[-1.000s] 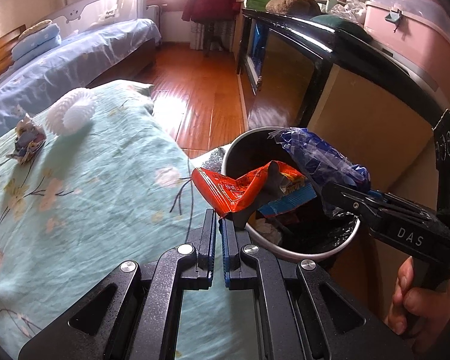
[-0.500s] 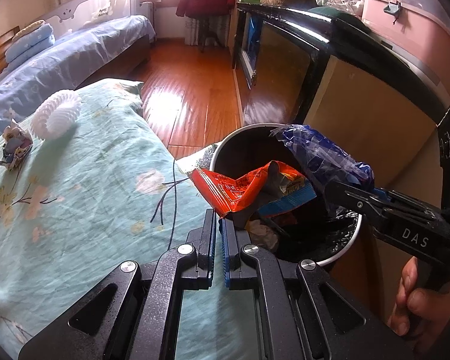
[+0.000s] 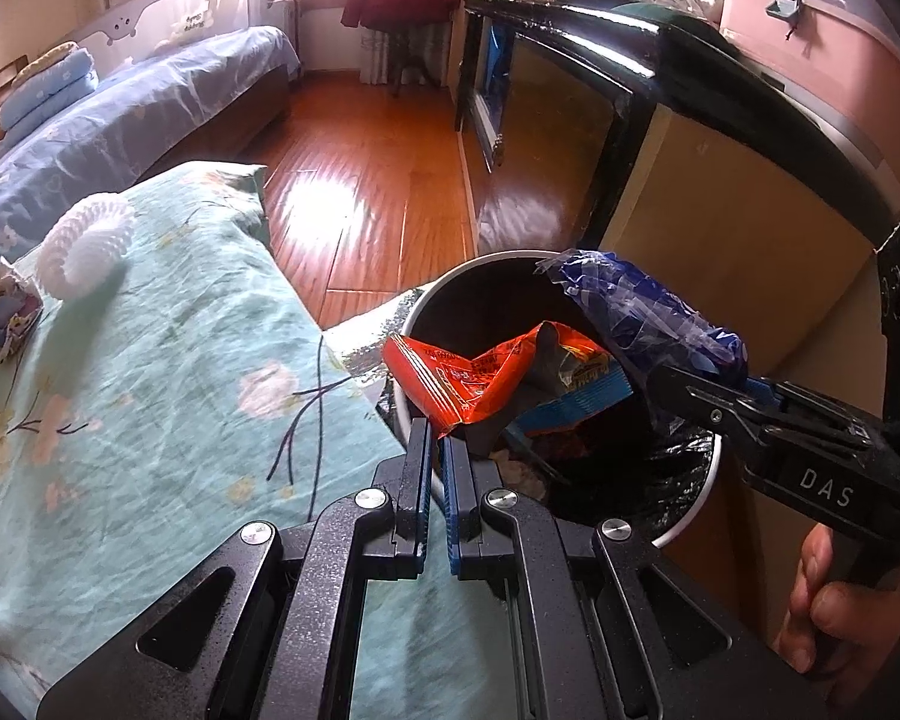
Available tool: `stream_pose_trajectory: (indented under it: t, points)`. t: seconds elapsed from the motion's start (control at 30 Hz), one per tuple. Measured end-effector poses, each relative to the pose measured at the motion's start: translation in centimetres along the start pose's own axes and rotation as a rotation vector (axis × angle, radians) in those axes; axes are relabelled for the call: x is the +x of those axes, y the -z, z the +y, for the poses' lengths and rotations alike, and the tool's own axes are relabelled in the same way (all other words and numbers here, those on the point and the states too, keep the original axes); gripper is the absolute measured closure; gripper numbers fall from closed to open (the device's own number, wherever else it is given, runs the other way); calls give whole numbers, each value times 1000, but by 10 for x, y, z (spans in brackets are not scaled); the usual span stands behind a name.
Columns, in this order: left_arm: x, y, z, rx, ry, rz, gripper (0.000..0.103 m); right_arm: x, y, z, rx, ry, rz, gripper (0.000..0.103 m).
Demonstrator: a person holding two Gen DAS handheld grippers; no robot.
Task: Collect trash
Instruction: 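Carry the red chip bag and blue snack bag over the bin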
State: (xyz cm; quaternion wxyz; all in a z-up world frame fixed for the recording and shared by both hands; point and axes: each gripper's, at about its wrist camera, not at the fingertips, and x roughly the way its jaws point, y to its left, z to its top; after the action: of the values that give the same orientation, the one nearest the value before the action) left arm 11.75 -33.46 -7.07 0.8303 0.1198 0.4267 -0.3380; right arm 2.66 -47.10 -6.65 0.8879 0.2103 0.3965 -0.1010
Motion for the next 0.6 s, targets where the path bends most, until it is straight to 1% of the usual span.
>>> stream_pose_trajectory:
  t: [0.17, 0.6]
  points:
    - [8, -6, -6, 9, -1, 9, 100, 2, -1, -4, -2, 5, 6, 58]
    - [22, -9, -10, 26, 13, 40, 100, 7, -5, -13, 12, 14, 20, 58]
